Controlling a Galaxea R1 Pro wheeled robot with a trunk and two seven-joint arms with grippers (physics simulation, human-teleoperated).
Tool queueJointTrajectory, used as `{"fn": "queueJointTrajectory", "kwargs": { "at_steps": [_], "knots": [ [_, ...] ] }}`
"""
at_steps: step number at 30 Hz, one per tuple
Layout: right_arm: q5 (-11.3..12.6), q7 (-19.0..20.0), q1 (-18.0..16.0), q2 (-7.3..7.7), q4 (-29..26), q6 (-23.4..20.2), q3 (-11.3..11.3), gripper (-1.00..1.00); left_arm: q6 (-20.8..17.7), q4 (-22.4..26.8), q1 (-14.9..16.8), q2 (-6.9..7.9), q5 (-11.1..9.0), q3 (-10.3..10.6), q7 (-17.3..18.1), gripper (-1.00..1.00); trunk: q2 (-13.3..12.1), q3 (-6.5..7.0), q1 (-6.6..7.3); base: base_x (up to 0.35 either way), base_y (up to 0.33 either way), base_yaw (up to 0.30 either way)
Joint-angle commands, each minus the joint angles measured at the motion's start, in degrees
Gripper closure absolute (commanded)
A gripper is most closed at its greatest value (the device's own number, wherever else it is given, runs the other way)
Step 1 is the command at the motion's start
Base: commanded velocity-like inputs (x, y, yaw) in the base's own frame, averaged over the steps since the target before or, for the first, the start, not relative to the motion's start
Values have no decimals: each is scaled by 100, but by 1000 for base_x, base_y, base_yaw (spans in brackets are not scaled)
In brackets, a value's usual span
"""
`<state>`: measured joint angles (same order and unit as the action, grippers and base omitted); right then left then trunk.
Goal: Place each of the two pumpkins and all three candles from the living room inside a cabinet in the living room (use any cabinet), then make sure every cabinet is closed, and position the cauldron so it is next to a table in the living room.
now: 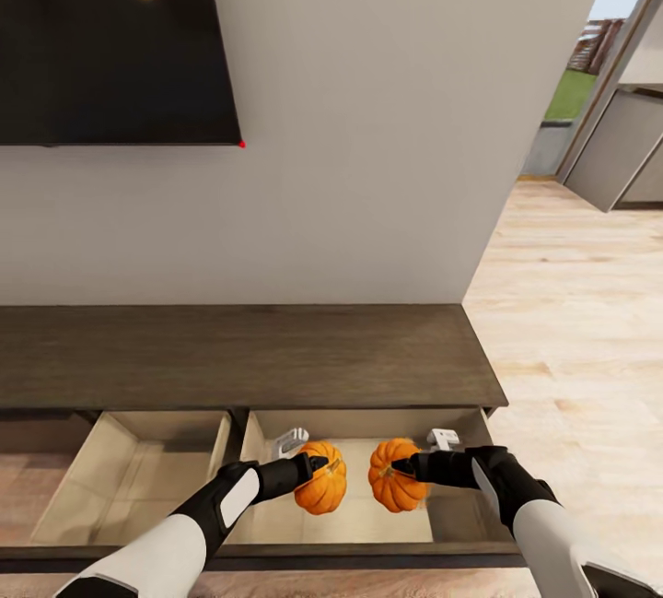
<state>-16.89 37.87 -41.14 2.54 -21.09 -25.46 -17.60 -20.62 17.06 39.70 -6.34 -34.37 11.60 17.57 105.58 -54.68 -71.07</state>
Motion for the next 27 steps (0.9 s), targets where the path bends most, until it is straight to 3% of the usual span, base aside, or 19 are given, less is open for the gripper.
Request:
{"fn": "queueJointTrajectory", "kwargs": {
  "at_steps": [1, 6, 10, 14, 22, 27],
  "knots": [
    [-95, 30, -6, -58, -17, -11, -54, 100, -30, 28, 2, 2, -34, 18, -3, 100, 2, -14, 1, 0, 0, 0],
    [-86, 6, -87, -141, -48, -14, -67, 100, -92, 65, 58, -3, -32, 18, -29, 100, 122, -114, -65, 0, 0, 0],
    [-27, -287, -144, -150, -53, -12, -75, 100, -120, 64, 139, -1, -3, 18, -78, 100, 283, -222, -153, 0, 0, 0],
    [-10, -427, -181, -147, -58, -12, -76, 100, -138, 65, 242, -41, -21, 21, -286, 100, 283, -259, -153, 0, 0, 0],
    [-13, -466, -252, -138, -101, -17, -85, 100, -165, 66, 450, -22, -14, 38, -334, 100, 283, -333, -153, 0, 0, 0],
    [-16, -472, -337, -133, -105, -26, -86, 100, -232, 54, 497, -35, 23, 66, -361, 100, 483, -469, -263, 0, 0, 0]
  ]
}}
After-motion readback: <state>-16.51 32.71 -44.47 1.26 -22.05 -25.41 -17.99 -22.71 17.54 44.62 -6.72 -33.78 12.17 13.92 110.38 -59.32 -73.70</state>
